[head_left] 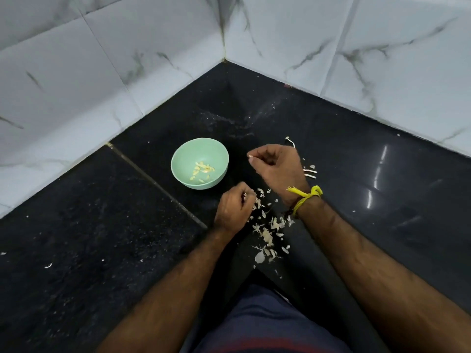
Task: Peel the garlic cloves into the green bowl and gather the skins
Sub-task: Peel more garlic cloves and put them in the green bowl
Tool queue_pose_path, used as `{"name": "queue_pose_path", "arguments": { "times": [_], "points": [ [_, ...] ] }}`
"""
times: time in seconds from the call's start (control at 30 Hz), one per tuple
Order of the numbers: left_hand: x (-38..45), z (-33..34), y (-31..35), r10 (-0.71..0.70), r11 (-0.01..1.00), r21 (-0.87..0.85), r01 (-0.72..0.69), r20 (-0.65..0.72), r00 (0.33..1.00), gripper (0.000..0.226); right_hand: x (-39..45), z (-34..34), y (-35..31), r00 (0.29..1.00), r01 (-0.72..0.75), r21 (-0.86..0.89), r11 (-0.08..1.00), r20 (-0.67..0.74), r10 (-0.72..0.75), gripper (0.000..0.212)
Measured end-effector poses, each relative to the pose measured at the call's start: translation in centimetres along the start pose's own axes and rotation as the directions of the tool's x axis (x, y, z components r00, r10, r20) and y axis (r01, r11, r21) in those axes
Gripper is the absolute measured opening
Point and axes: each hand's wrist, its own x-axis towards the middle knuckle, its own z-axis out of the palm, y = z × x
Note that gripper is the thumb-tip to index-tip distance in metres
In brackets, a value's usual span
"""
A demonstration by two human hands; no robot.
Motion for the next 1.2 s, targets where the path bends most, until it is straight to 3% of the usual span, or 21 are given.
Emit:
{"name": "queue_pose_path", "arguments": {
  "times": [0.1, 0.27, 0.37, 0.53, 0.7, 0.83, 0.97, 1.03, 1.13, 1.2],
  "points": [
    [-0.1, 0.3, -1.0, 0.023, 0.999, -0.032, -0.025, -0.076, 0.997, 0.025, 2.3, 3.2, -1.7, 0.989, 0.12, -0.217, 0.969, 0.111, -0.098, 0.013],
    [0.1, 0.8, -1.7, -0.045, 0.997, -0.072, 0.039, -0.078, 0.996, 0.024, 5.5, 7.8, -2.0, 0.955, 0.187, -0.43, 0.883, 0.289, -0.062, 0.01],
    [0.3, 1.0, -2.3, -0.075, 0.996, -0.058, 0.071, -0.066, 0.995, 0.02, 7.0, 9.7, -1.6, 0.927, 0.237, -0.485, 0.842, 0.373, -0.045, 0.006],
    [0.4, 0.8, -2.1, -0.08, 0.995, -0.059, 0.077, -0.05, 0.996, 0.022, 8.5, 11.1, -1.3, 0.869, 0.328, -0.544, 0.773, 0.495, -0.02, 0.02],
    [0.4, 1.0, -2.6, -0.072, 0.996, -0.052, 0.071, -0.022, 0.997, 0.025, 8.6, 10.6, -1.5, 0.903, 0.238, -0.502, 0.831, 0.43, 0.001, 0.016],
    [0.6, 0.7, -2.3, -0.06, 0.998, -0.029, 0.059, -0.032, 0.998, 0.022, 7.8, 9.1, -2.4, 0.93, 0.231, -0.408, 0.883, 0.36, -0.077, 0.01],
    [0.3, 0.9, -2.6, -0.005, 1.0, -0.018, 0.004, -0.044, 0.999, 0.016, 5.7, 5.3, -2.8, 0.966, 0.249, -0.338, 0.908, 0.149, -0.21, 0.011],
    [0.4, 1.1, -3.0, 0.019, 1.0, -0.017, -0.021, -0.082, 0.996, 0.024, 3.4, 2.9, -1.4, 0.965, 0.263, -0.369, 0.892, 0.077, -0.252, 0.017],
    [0.9, 1.2, -2.2, -0.02, 1.0, 0.007, 0.02, -0.09, 0.996, 0.033, -0.2, 0.5, 1.9, 0.986, 0.146, -0.425, 0.894, 0.141, -0.094, 0.01],
    [1.1, 1.7, -1.0, -0.01, 0.996, 0.09, 0.017, -0.075, 0.997, 0.032, -1.6, -0.6, 3.8, 0.995, 0.028, -0.432, 0.901, 0.095, 0.014, 0.013]
  ]
}}
